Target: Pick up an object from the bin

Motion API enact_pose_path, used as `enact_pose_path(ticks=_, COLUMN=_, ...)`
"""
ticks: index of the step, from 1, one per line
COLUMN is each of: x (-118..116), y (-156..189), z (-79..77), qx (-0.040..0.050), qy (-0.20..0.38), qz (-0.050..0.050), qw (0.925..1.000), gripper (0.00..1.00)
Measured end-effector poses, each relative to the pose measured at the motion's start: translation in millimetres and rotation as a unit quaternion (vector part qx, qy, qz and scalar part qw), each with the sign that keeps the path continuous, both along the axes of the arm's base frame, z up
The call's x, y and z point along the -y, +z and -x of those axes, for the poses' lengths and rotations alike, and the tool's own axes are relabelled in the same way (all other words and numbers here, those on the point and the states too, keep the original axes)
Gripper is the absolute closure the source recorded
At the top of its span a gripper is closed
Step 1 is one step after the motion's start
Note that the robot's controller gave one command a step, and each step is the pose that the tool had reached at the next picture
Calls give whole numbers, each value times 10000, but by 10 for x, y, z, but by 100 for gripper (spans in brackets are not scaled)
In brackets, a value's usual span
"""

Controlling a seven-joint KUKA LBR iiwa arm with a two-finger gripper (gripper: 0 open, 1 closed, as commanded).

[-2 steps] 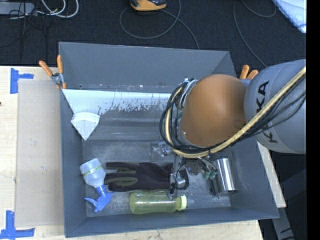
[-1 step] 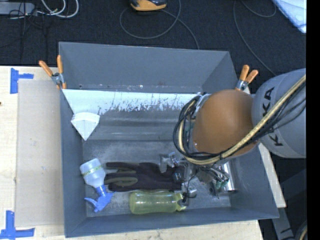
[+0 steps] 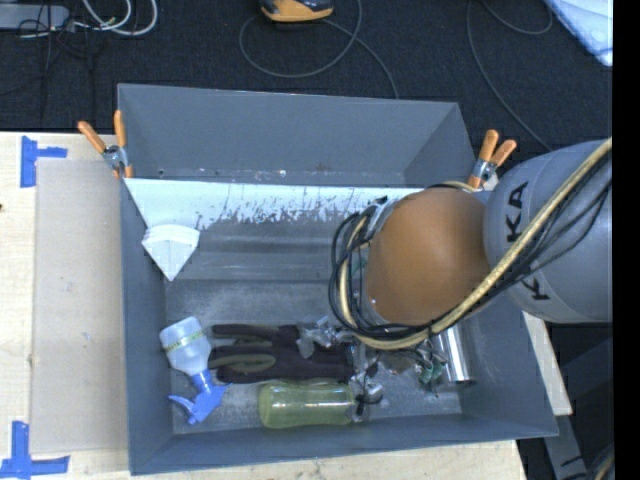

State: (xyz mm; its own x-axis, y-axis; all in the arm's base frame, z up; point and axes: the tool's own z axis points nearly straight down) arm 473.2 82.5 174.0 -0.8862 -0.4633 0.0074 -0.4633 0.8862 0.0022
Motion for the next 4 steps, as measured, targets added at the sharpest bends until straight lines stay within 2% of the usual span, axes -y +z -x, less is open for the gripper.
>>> enact_pose_path(ticks=1, x=-135, y=-49, z=-49, qx=4, qy=256, qz=-17, qw=9997, gripper=0)
enact_pose_path(ticks=2, x=13, y=-183, z=-314, qx=8, qy=-1251, qz=4, qw=9921, gripper=0)
enact_pose_path(ticks=3, x=-123, y=-442, z=-710, qx=20, qy=-540, qz=-4, qw=9985, gripper=0)
enact_pose_path(ticks=4, x=-304, y=-824, z=-729, qx=34, qy=555, qz=-13, qw=9985, gripper=0)
